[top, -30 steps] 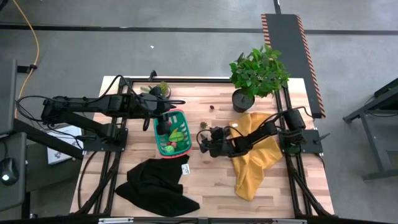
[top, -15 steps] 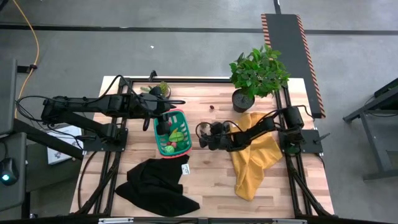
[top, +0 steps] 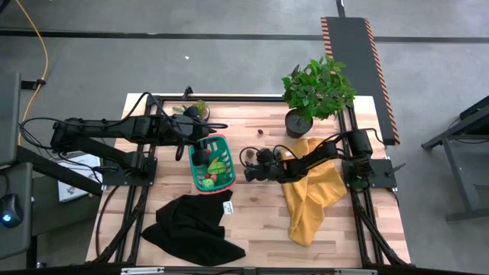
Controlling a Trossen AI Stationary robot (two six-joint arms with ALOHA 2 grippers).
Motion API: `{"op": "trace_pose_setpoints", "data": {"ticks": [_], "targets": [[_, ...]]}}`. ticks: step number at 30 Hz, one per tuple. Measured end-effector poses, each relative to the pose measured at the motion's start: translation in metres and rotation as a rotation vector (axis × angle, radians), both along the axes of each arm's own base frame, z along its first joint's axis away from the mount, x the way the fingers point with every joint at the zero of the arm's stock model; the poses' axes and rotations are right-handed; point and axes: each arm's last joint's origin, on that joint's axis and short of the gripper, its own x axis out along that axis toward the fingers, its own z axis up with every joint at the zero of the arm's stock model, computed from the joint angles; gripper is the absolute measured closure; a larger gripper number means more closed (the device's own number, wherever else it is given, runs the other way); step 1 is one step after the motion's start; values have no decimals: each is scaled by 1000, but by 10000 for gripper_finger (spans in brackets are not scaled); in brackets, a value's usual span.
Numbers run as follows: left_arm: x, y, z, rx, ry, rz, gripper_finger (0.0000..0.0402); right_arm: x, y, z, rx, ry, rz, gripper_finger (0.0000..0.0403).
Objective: Pick and placing Produce into tupperware
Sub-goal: Put the red strawberry in the green basket
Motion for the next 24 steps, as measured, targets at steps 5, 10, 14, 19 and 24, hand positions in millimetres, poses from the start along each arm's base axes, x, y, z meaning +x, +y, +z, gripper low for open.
{"op": "trace_pose_setpoints", "data": {"ticks": [5, 10, 14, 19, 24], "targets": [[0, 0, 0, 0, 0, 0, 291, 0, -2, 0, 5, 1, -1, 104], [0, 0, 0, 0, 0, 0, 291, 1, -8, 0, -6, 5, -6, 104], [0, 0, 0, 1, 0, 0, 291, 3, -13, 2, -23, -3, -3, 104], [0, 0, 0, 9, 4, -6, 291, 4, -18, 3, -29, -3, 3, 104], [0, 0, 0, 10, 5, -7, 291, 4, -20, 2, -7, -3, 19, 104]]}}
